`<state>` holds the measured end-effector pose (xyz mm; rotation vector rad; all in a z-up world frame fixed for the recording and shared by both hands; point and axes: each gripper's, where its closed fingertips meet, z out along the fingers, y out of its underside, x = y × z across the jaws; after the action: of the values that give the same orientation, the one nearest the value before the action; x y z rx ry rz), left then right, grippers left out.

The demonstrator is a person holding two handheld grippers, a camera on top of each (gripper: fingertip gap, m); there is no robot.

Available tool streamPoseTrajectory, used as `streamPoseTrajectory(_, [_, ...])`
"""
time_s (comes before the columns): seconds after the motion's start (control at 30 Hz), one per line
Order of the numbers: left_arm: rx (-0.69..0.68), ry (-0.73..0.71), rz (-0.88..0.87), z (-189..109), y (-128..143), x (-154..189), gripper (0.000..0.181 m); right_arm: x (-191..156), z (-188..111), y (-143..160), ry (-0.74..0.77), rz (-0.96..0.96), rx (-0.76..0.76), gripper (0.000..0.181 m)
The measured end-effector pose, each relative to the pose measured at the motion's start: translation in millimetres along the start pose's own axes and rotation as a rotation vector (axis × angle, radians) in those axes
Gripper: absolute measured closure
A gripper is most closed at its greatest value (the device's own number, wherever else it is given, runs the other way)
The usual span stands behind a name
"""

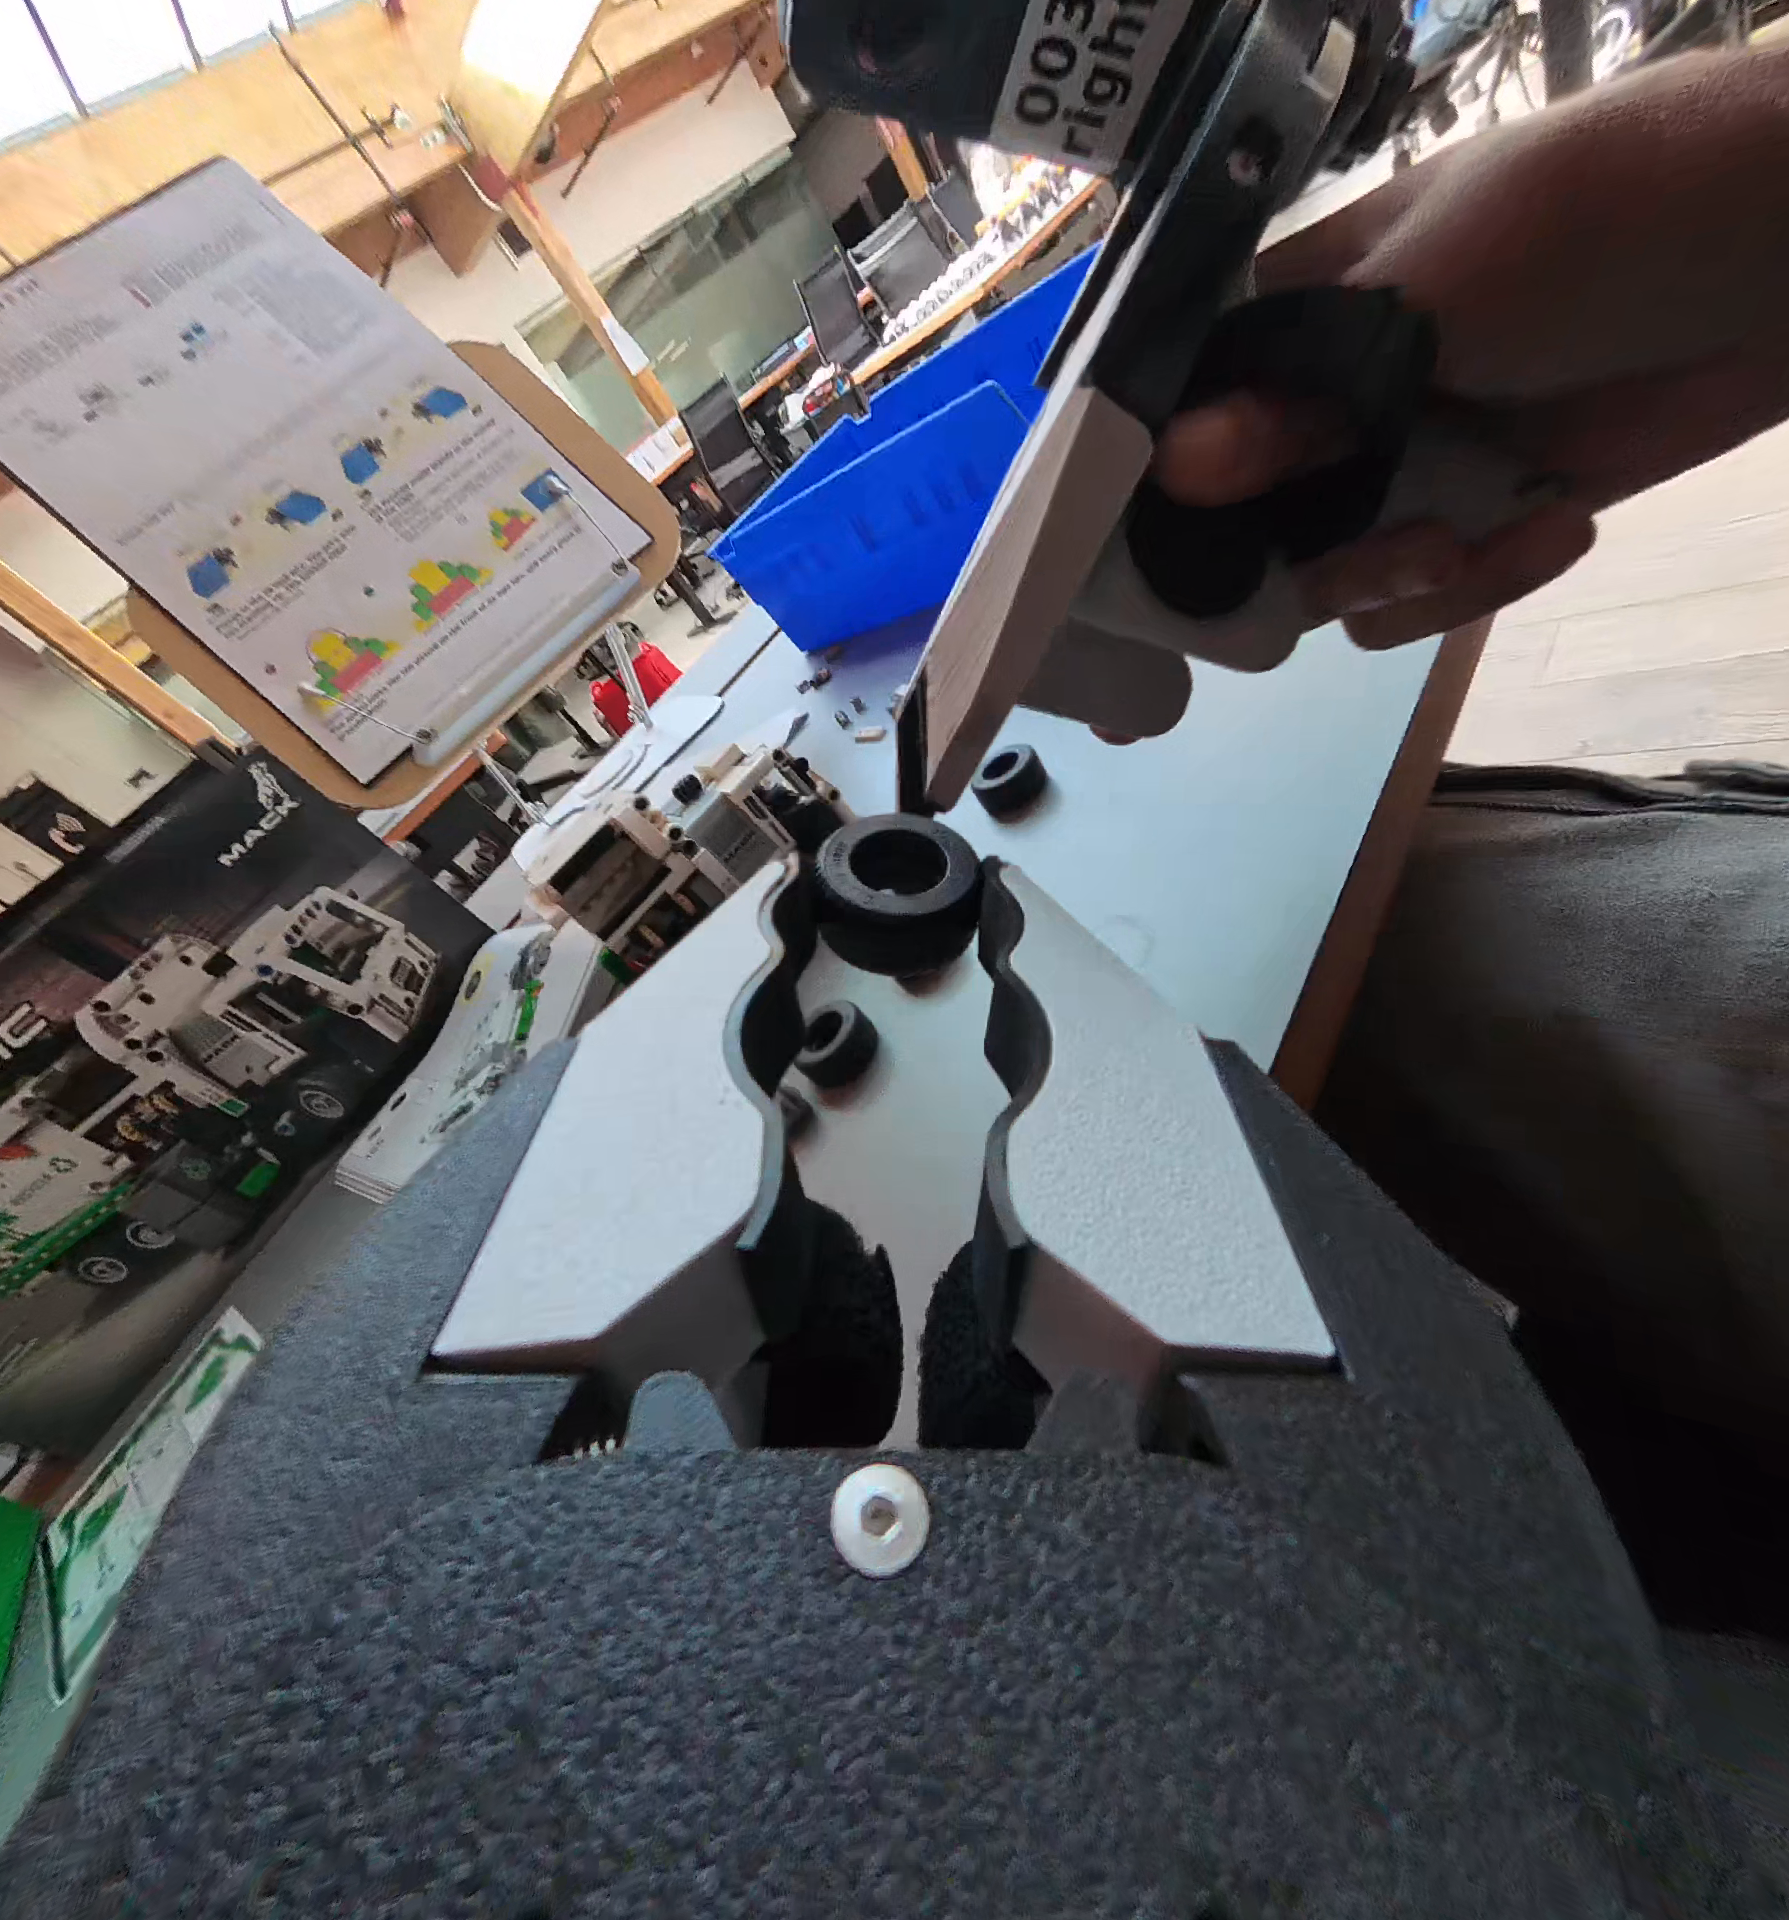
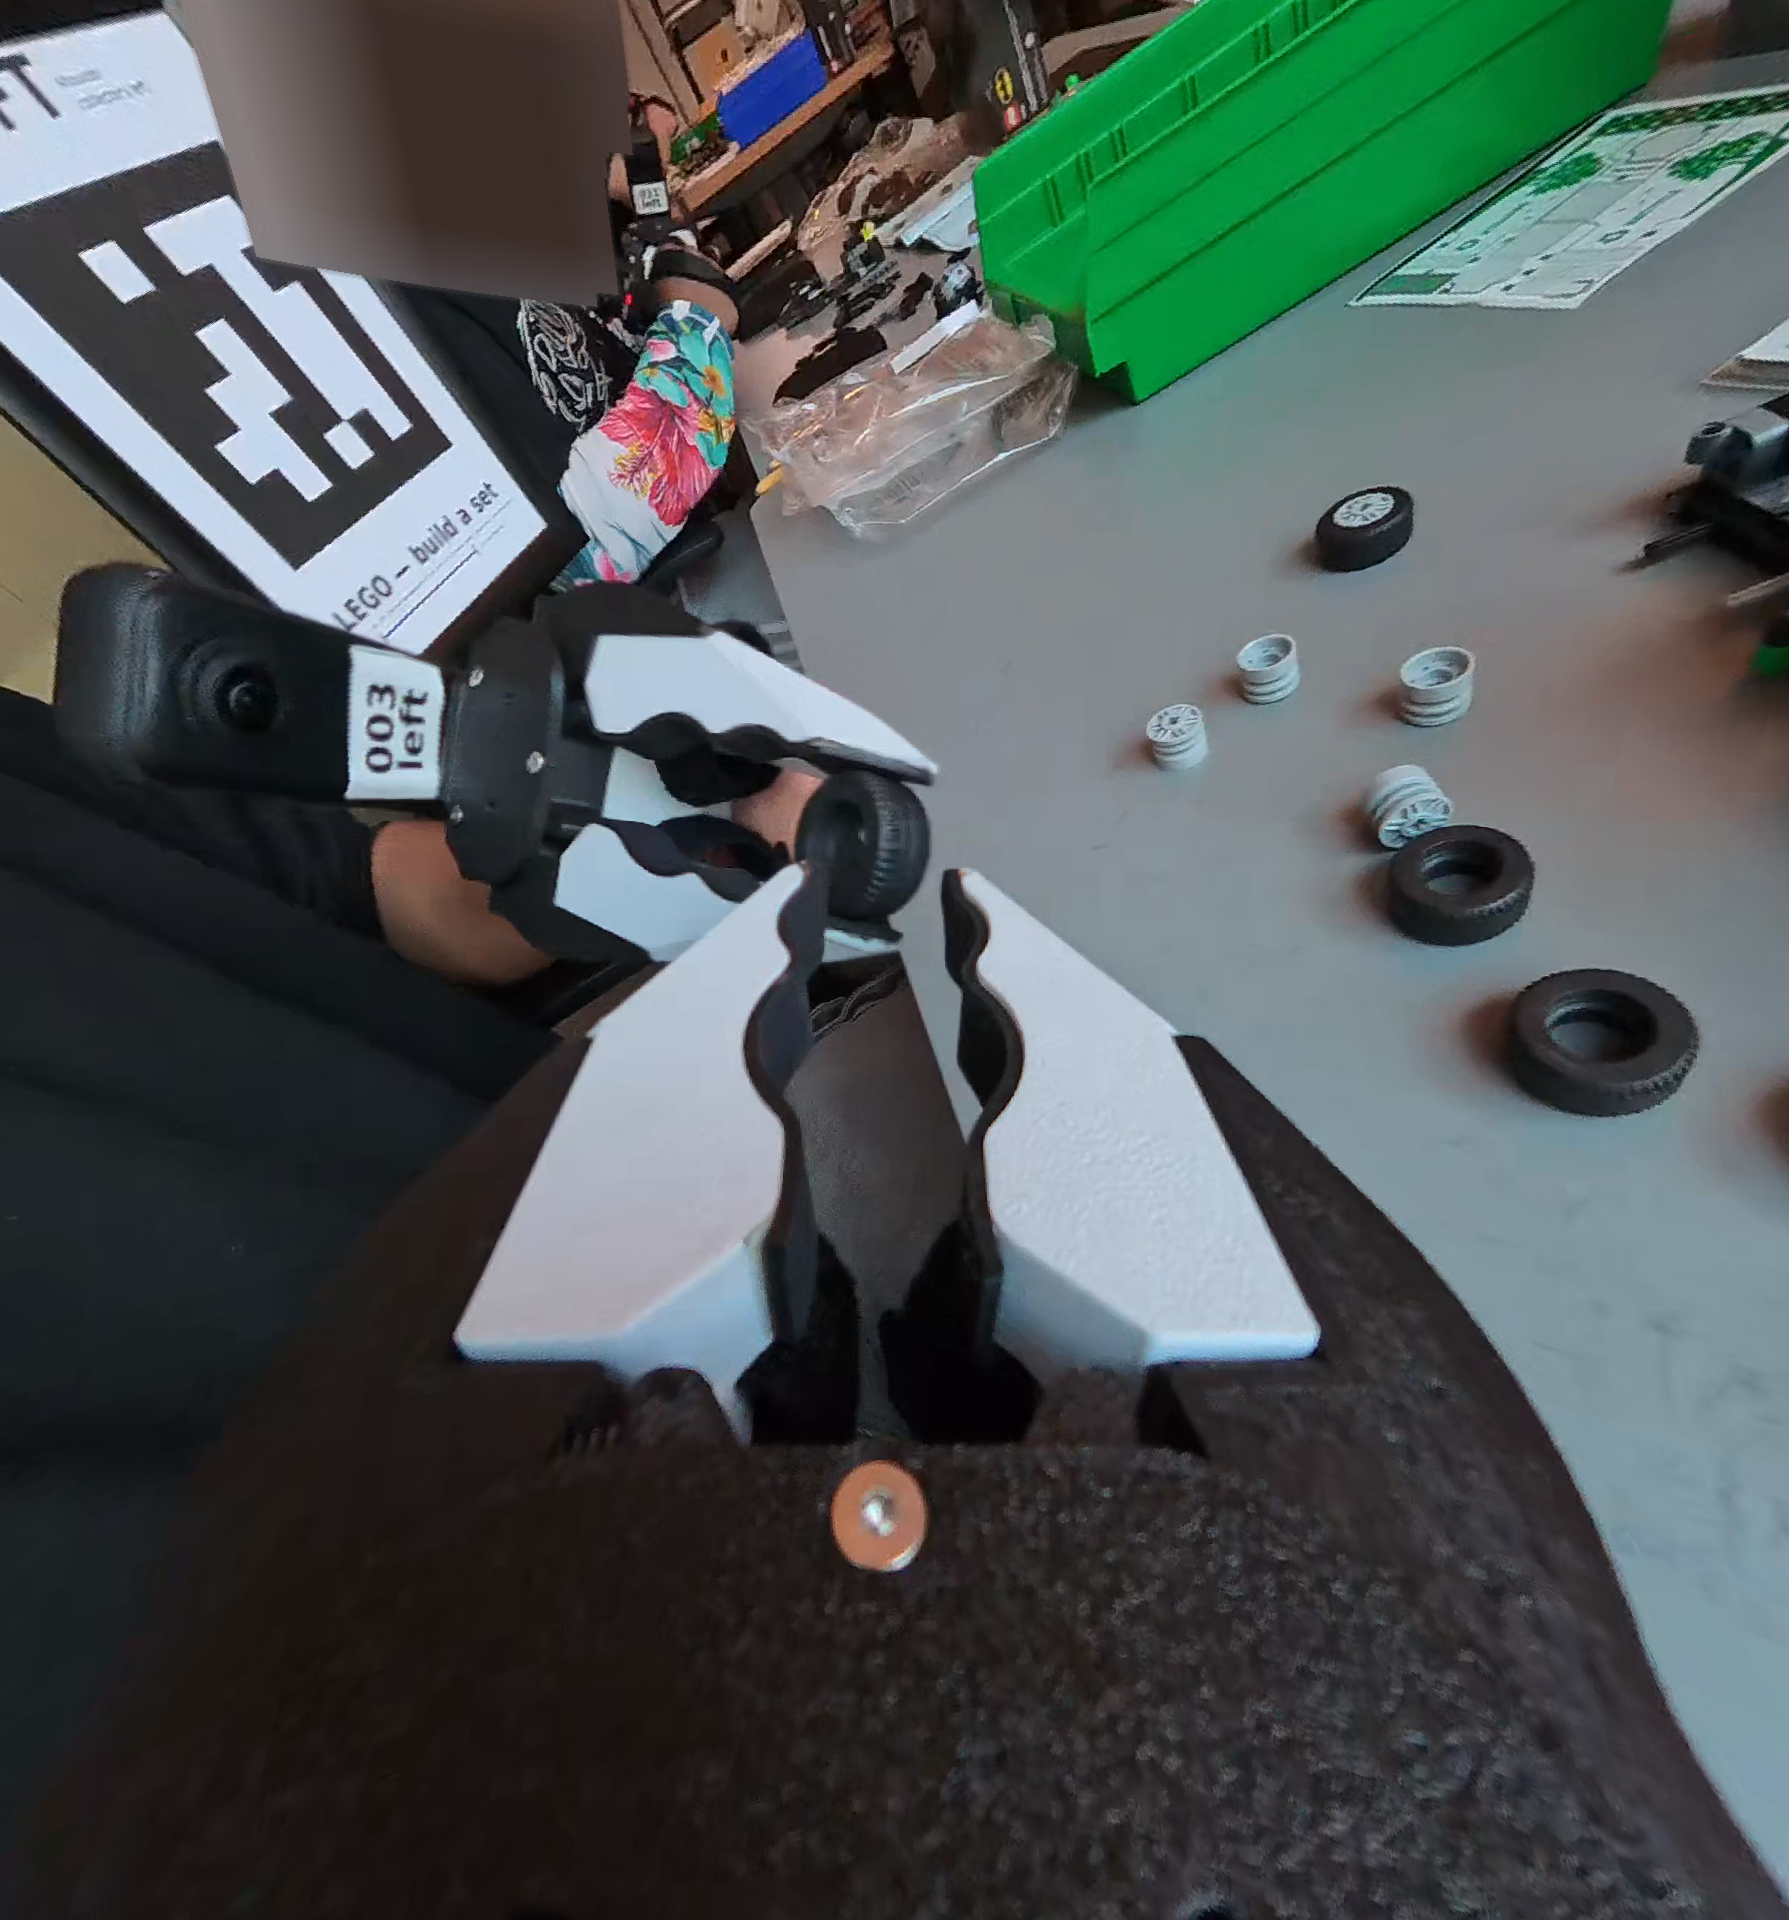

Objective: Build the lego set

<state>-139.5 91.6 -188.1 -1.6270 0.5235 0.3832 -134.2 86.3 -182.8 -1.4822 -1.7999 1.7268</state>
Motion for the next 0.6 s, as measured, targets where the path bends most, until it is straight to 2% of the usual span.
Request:
streamPoseTrajectory(0.03, [0.021, -0.012, 0.017, 0, -2, -1, 0.151, 3, 0, 0, 0.0, -0.001, 0.007, 0.16])
streamPoseTrajectory(0.1, [0.031, -0.014, 0.063, 3, -2, 0, 0.151, 2, 3, 2, -0.043, 0.025, -0.013, 0.16])
streamPoseTrajectory(0.17, [0.008, -0.031, 0.132, 8, 1, 2, 0.152, 7, 6, 3, -0.022, 0.023, -0.009, 0.162])
streamPoseTrajectory(0.2, [0.0, -0.035, 0.152, 11, 2, 4, 0.152, 12, 8, 5, 0.019, 0.001, -0.024, 0.168])
streamPoseTrajectory(0.37, [-0.124, -0.078, 0.184, 28, 18, 5, 0.151, 38, 6, 12, 0.332, -0.223, -0.118, 0.172])
streamPoseTrajectory(0.47, [-0.144, -0.043, 0.0, 27, 21, 10, 0.151, 54, -5, 11, 0.488, -0.329, -0.133, 0.174])
streamPoseTrajectory(0.6, [-0.084, 0.141, -0.529, 20, 15, 9, 0.146, 49, -11, 4, 0.472, -0.322, -0.048, 0.175])
